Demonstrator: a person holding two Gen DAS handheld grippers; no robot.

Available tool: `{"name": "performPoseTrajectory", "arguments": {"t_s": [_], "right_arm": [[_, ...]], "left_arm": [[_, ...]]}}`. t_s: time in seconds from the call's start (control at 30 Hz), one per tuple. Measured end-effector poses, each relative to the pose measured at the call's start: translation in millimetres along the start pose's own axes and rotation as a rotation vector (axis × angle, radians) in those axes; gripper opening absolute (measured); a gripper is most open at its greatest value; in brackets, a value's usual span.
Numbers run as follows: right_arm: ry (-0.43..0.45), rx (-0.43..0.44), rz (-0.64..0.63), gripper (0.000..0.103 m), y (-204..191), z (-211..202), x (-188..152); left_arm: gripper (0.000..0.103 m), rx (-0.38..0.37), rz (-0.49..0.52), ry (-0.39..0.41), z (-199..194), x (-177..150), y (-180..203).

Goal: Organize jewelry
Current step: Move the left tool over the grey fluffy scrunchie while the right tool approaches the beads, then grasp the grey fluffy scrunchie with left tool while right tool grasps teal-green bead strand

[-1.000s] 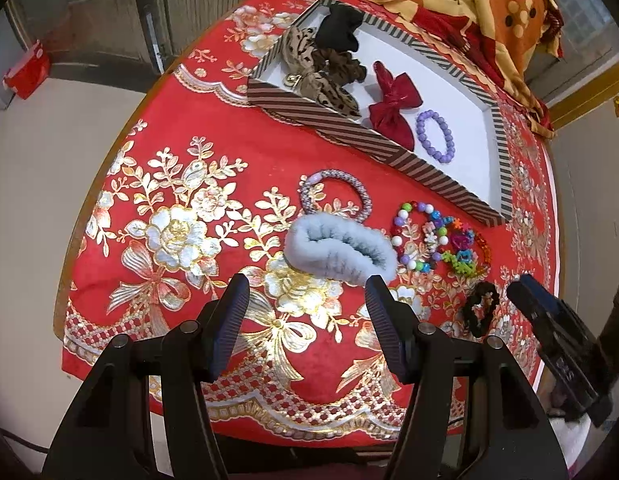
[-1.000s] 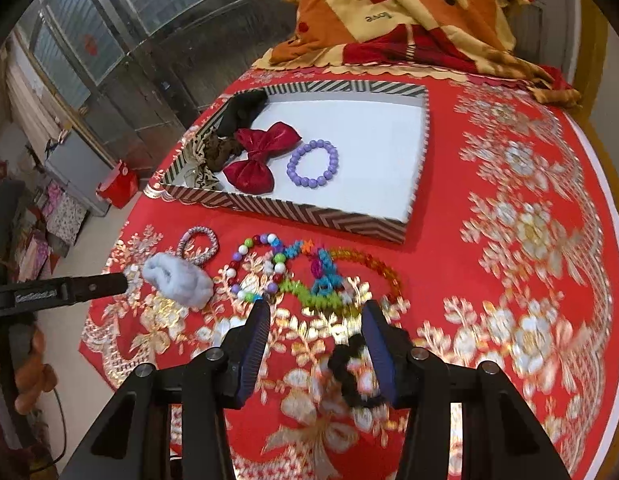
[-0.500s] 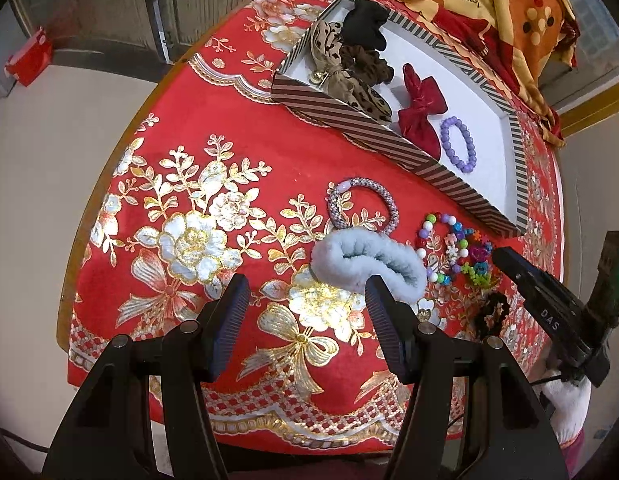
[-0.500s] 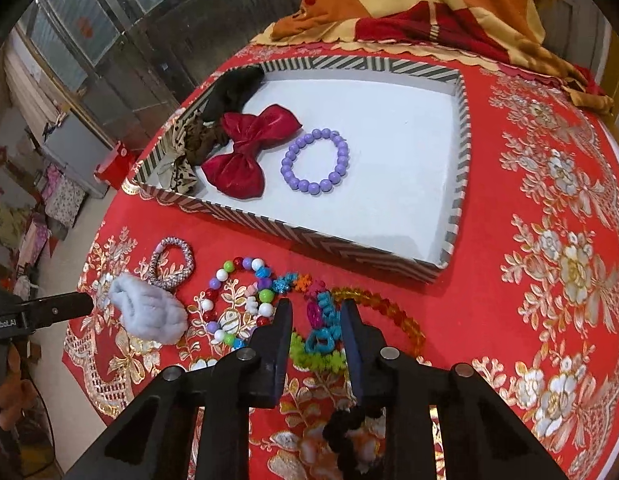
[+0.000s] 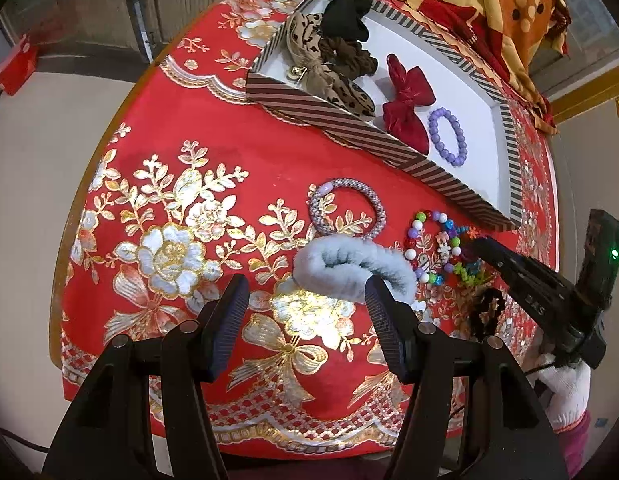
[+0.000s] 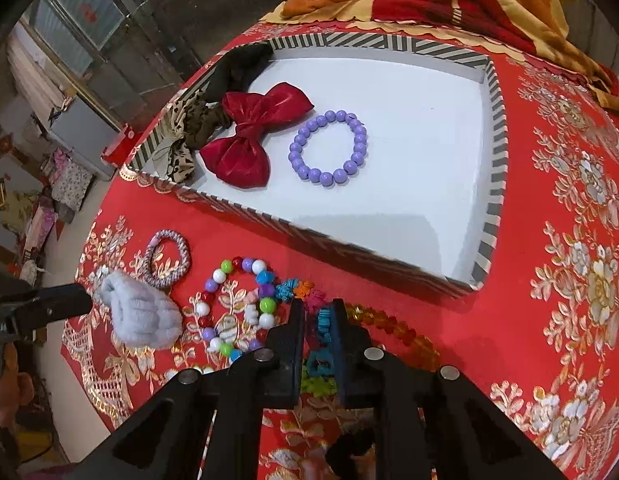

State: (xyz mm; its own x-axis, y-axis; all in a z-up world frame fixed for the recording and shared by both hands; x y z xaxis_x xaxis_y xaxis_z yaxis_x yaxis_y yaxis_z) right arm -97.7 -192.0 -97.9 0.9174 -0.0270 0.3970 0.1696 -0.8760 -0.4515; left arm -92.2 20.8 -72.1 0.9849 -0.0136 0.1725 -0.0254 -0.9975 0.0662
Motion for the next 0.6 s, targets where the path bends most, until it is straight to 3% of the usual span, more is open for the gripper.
{"name": "performPoseTrajectory", "arguments": {"t_s": [0.27,0.6], "right_arm": [[0.134,0.125,0.059,0.012,-15.9,-60.5,5.0],[0.188,0.14,0.054,0.012,-30.0,-90.0,4.4]], "left_arm": [[0.065,-0.036,-0.01,-0.008,0.9,3.8,5.2],[0.066,-0.065,0.038,-0.03,8.8,-0.9,28.7]]}}
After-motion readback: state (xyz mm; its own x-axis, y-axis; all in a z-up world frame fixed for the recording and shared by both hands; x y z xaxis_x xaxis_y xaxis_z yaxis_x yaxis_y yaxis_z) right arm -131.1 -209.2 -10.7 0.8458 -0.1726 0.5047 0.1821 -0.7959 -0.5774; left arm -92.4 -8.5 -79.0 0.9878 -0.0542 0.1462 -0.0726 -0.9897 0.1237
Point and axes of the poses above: each gripper's, at about its wrist camera, not at the fingertips, and z roughly the way its jaws point, y to its right, x to its top, the point moved 7 cm from there along z, roughly the way its jaws point, and after that the axes turned 12 degrees about x, right-handed, at the moved point
